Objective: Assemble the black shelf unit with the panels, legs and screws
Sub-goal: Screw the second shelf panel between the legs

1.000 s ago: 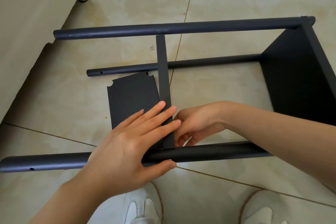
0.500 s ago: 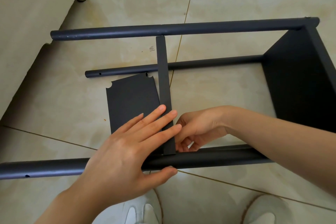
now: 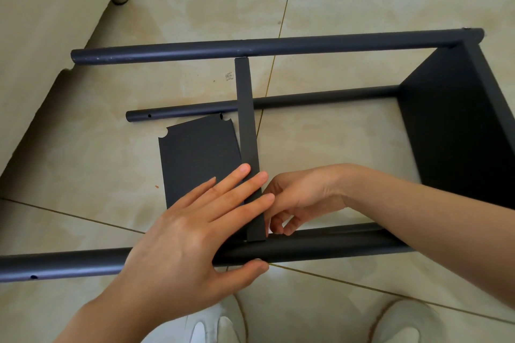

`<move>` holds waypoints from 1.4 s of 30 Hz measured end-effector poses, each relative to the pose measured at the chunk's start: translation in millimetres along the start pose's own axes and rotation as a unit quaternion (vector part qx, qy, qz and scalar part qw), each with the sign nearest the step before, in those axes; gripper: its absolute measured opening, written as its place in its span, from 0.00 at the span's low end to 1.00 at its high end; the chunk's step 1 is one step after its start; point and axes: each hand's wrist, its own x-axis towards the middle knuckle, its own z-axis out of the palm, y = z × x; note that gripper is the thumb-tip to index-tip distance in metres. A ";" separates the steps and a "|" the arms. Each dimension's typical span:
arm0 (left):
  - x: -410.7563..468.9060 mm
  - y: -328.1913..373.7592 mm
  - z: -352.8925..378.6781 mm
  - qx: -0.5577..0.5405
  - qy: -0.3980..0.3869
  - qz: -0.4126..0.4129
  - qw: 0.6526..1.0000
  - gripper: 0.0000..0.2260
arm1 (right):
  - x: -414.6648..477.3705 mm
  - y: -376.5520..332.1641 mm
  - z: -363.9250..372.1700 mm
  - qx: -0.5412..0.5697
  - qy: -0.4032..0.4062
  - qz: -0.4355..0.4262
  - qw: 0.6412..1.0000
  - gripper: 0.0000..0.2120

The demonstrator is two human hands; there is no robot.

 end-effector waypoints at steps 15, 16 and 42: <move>0.6 -0.1 0.1 -0.004 0.002 -0.001 1.000 0.30 | -1.6 -0.1 1.6 -0.012 -0.005 -0.033 0.999 0.07; 0.6 0.0 0.0 -0.005 0.001 -0.001 1.000 0.30 | -0.1 0.7 2.0 -0.014 0.001 -0.025 1.000 0.08; 1.9 0.3 -1.4 -0.008 -0.003 -0.001 1.000 0.30 | -0.9 0.1 5.2 -0.037 -0.004 -0.009 0.999 0.08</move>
